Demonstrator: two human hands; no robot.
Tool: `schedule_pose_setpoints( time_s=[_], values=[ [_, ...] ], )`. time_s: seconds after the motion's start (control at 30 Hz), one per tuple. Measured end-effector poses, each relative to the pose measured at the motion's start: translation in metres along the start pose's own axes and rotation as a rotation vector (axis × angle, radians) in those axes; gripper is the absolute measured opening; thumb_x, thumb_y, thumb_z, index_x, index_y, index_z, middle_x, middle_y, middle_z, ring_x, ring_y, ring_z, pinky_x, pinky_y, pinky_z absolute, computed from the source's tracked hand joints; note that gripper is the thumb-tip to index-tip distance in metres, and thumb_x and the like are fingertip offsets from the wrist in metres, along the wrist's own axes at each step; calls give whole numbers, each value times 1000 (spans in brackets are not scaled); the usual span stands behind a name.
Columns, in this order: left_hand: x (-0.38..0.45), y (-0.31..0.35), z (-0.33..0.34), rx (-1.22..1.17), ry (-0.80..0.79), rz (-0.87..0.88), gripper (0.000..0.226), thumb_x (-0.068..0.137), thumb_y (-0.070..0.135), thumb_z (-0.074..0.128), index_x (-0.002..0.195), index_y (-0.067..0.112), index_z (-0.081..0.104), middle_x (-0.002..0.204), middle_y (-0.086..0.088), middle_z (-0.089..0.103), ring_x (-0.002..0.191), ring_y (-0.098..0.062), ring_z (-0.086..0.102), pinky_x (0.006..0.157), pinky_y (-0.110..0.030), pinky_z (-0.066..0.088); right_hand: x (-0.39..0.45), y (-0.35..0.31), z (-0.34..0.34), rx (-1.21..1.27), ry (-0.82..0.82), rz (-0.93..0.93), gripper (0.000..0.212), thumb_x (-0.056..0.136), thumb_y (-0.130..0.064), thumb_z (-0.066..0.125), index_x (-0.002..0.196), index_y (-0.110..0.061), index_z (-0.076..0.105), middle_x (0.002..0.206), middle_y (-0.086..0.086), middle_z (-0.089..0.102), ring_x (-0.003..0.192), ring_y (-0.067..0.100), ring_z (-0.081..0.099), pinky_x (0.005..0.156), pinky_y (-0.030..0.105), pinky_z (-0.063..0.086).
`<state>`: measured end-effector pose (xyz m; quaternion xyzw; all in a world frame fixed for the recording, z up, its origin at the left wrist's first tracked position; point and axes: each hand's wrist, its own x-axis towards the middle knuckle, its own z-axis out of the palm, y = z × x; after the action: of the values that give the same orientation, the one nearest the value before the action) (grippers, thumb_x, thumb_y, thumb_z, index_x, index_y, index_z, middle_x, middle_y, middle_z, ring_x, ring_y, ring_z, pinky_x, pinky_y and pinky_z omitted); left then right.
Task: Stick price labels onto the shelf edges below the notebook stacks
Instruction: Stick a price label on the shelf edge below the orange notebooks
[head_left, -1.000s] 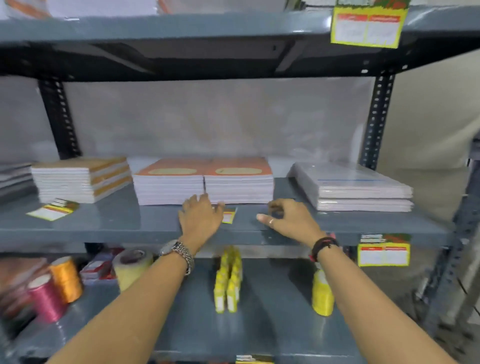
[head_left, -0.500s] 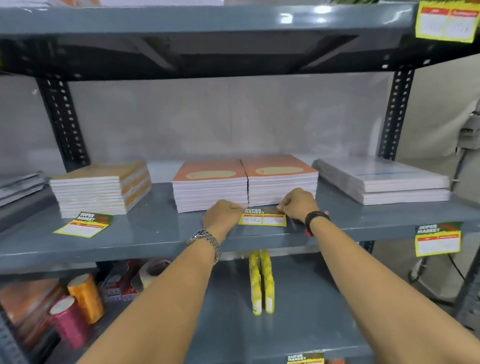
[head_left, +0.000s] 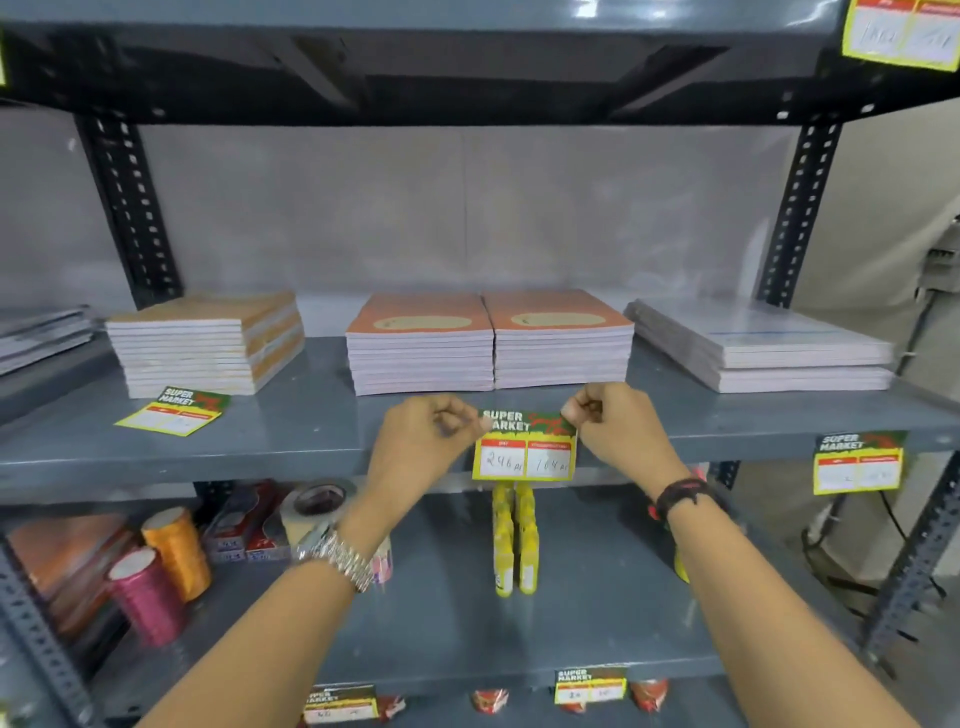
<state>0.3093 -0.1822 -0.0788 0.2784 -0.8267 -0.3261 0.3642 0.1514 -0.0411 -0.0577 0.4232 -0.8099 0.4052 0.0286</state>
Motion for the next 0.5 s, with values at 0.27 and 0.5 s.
schedule_pose_setpoints(
  time_s=[0.27, 0.5],
  values=[
    [-26, -13, 6, 174, 53, -14, 20, 69, 47, 76, 66, 29, 70, 57, 16, 65, 53, 4, 57, 54, -22, 45, -24, 11, 23, -111, 44, -119, 22, 77, 3, 54, 72, -17, 58, 80, -4, 56, 83, 13, 44, 67, 24, 35],
    [-23, -11, 8, 236, 90, -39, 21, 70, 48, 75, 70, 27, 73, 59, 14, 65, 61, 0, 61, 52, -19, 42, -26, 16, 28, -160, 97, -154, 10, 82, -9, 58, 79, -17, 62, 83, -5, 58, 82, 11, 45, 57, 17, 30]
  ],
)
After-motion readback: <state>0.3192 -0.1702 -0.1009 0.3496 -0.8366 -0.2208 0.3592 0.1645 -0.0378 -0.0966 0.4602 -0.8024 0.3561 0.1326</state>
